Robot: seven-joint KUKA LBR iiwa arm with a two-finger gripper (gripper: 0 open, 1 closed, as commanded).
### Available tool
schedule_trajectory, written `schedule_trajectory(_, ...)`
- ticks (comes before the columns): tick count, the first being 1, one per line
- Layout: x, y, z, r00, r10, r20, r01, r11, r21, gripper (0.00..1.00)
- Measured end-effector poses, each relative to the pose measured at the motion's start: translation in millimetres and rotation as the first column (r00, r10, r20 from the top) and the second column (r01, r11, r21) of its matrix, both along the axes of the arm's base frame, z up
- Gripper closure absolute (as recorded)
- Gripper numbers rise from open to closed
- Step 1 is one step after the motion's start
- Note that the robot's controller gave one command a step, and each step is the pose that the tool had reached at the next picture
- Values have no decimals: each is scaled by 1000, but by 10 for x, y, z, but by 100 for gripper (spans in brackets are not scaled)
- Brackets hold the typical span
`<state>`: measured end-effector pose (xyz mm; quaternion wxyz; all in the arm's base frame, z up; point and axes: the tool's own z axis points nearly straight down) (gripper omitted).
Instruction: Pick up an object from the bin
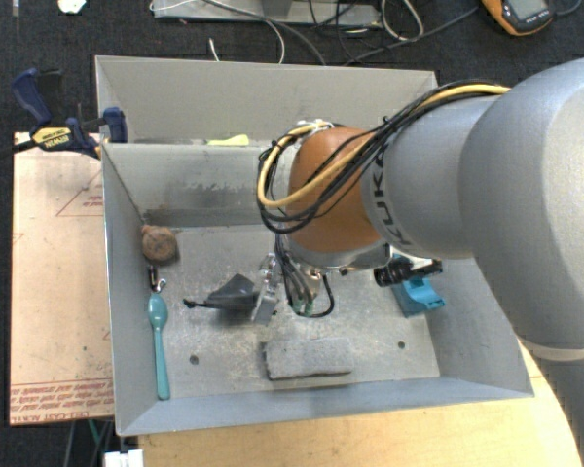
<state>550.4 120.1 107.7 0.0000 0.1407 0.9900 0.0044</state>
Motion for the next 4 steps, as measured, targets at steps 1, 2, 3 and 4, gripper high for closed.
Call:
schedule_trajectory(1, 5, 1, 186, 1000, 0, 2, 0, 1000, 1, 100)
schedule_trajectory(2, 2, 2, 413, 1000, 1, 0, -1, 1000, 1, 100)
schedule_trajectory(3, -5, 2, 909, 1000, 3, -3, -3, 1000, 1, 100)
schedule_trajectory(4, 6, 6, 1130, 1000, 4, 1, -4, 1000, 2, 100)
